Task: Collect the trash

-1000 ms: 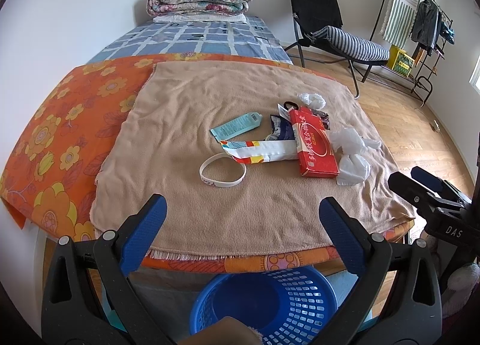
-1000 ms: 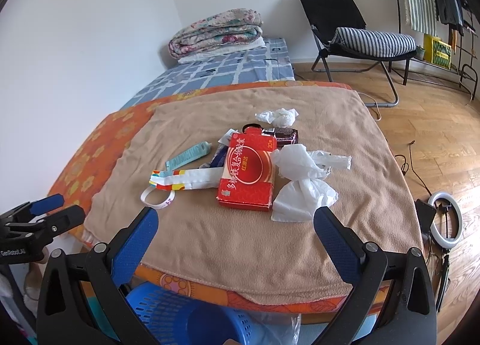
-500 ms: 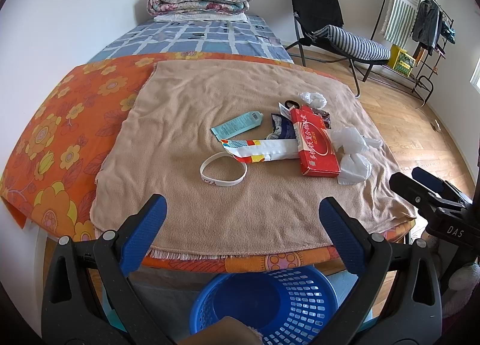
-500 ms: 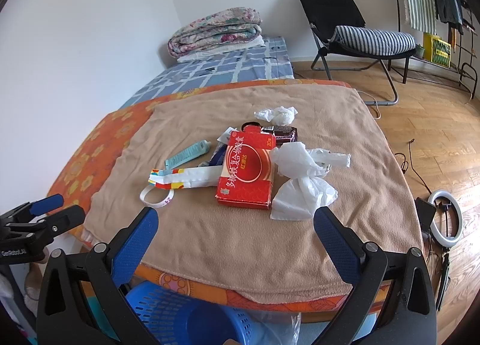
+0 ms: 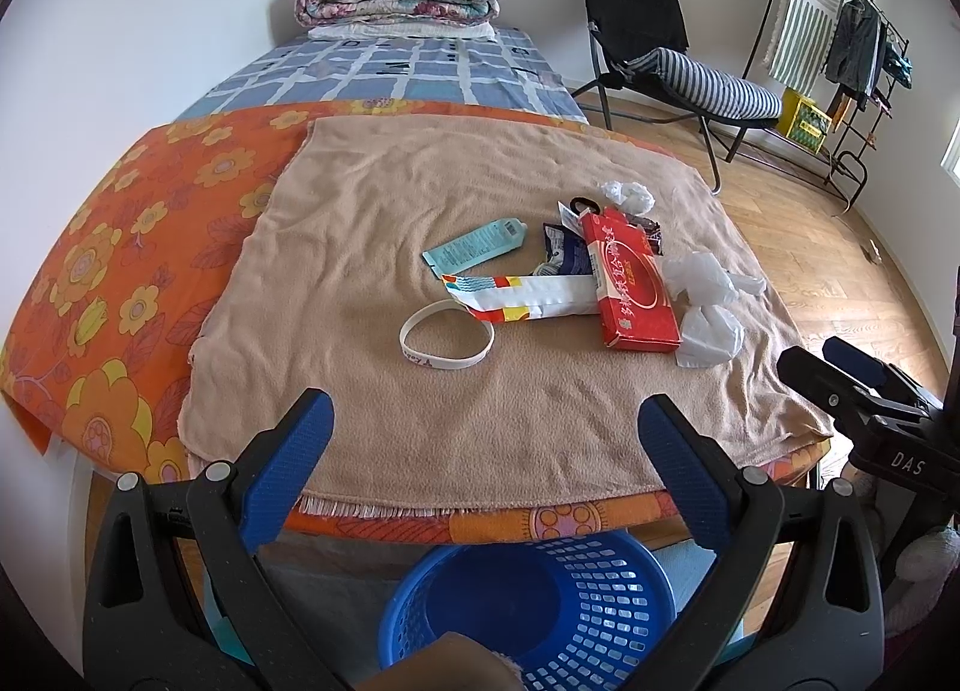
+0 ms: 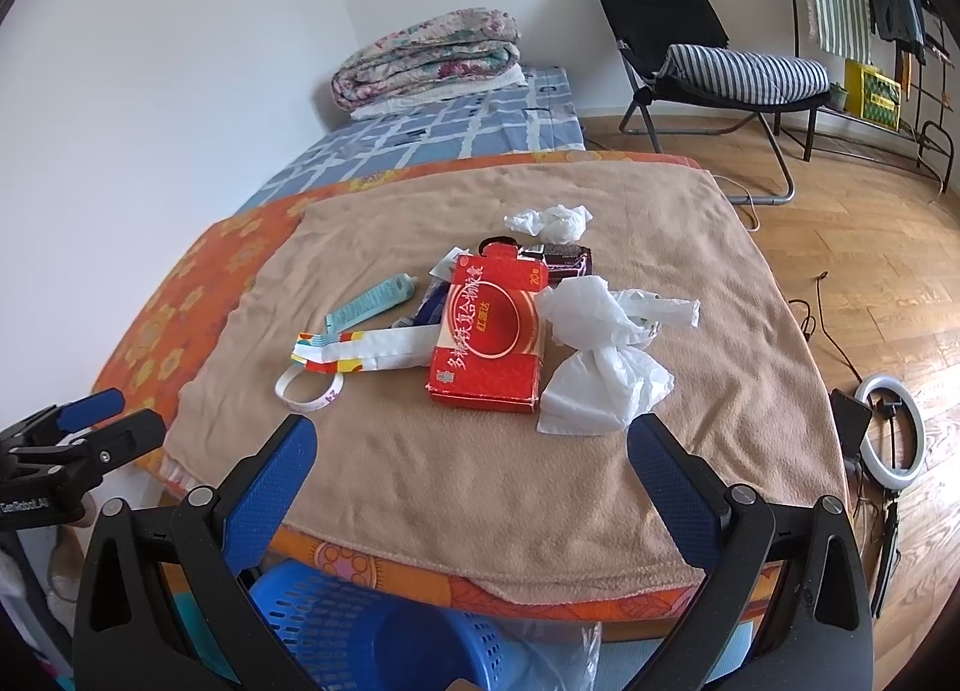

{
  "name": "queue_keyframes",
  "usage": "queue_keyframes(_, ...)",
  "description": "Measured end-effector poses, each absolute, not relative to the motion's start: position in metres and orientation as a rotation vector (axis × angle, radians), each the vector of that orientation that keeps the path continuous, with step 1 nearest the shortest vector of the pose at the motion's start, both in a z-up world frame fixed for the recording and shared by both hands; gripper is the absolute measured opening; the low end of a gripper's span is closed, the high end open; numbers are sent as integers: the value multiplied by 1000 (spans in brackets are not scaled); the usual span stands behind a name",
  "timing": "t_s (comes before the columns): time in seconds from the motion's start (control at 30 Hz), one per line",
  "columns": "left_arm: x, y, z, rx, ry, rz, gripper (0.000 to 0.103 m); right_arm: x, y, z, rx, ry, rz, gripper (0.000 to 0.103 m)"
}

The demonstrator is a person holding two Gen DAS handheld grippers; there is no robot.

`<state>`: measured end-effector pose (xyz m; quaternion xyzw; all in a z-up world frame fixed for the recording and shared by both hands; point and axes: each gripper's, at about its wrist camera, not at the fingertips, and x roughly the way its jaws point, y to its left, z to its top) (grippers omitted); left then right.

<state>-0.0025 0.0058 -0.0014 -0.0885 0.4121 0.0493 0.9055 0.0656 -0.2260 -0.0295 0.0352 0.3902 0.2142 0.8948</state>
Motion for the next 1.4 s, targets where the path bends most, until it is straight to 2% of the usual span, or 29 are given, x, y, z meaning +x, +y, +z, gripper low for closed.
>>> queue_keyframes(0.5,-12,18,-17,-220,876,103,103,70,-234,-36,76,829,420,103)
queue_keyframes(0.87,1,31,-21,-242,931,103,103,73,-251,-38,94,765,398,103)
queue_keyframes(1.4,30,32,-15,-219,939,68,103,125,-298,-55,273,895,338,103)
